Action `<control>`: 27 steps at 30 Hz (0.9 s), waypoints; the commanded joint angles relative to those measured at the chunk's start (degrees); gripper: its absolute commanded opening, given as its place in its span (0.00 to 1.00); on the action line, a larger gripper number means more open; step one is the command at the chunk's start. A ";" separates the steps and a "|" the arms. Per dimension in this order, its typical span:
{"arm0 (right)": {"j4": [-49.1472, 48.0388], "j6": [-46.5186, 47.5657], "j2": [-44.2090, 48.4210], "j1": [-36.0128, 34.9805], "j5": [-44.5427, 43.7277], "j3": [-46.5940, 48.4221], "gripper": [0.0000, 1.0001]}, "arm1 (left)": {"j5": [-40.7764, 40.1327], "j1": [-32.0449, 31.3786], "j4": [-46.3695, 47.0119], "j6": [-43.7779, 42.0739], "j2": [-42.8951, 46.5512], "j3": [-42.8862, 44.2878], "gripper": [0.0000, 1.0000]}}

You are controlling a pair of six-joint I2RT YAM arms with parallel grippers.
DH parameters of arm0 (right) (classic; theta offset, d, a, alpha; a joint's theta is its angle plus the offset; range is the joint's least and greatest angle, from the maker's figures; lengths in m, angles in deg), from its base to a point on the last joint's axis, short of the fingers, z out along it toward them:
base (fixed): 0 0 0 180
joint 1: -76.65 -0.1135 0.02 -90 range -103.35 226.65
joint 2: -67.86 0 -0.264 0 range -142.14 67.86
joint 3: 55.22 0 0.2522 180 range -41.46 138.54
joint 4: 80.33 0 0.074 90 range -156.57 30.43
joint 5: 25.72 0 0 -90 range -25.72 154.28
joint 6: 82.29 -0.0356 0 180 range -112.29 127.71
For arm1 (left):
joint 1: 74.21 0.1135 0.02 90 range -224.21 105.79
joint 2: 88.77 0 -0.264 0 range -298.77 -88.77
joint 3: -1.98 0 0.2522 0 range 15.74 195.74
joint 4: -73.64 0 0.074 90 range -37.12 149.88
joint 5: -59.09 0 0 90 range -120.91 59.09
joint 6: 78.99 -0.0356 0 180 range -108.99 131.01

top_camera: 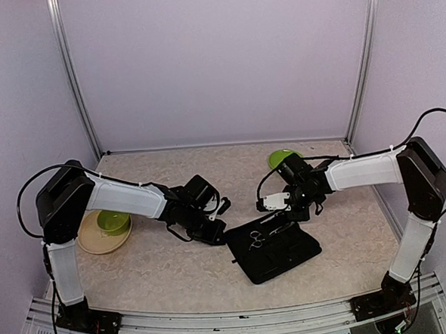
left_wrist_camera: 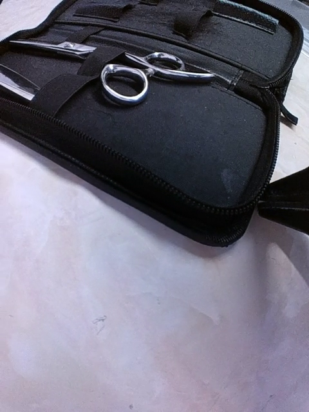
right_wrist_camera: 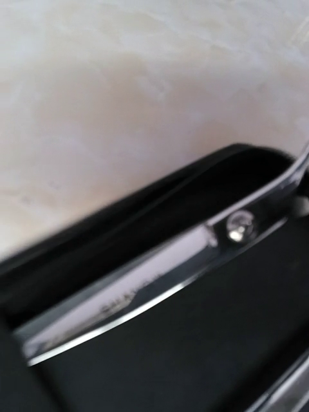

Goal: Sort the hair-cutting tools

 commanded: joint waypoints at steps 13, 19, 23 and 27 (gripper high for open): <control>2.92 -5.14 -5.03 -3.83 10.23 4.18 0.00 | 1.08 0.39 1.05 0.27 -3.20 2.64 0.00; 2.08 -5.30 -6.78 -4.42 11.24 5.36 0.00 | 1.18 0.30 1.06 0.19 -3.55 2.92 0.00; 4.17 -7.16 -8.16 -4.76 14.07 8.02 0.00 | 1.00 0.30 0.98 0.10 -3.39 3.01 0.00; 5.79 -8.77 -8.68 -5.55 15.94 9.48 0.00 | 0.90 0.39 1.02 0.18 -3.38 3.15 0.00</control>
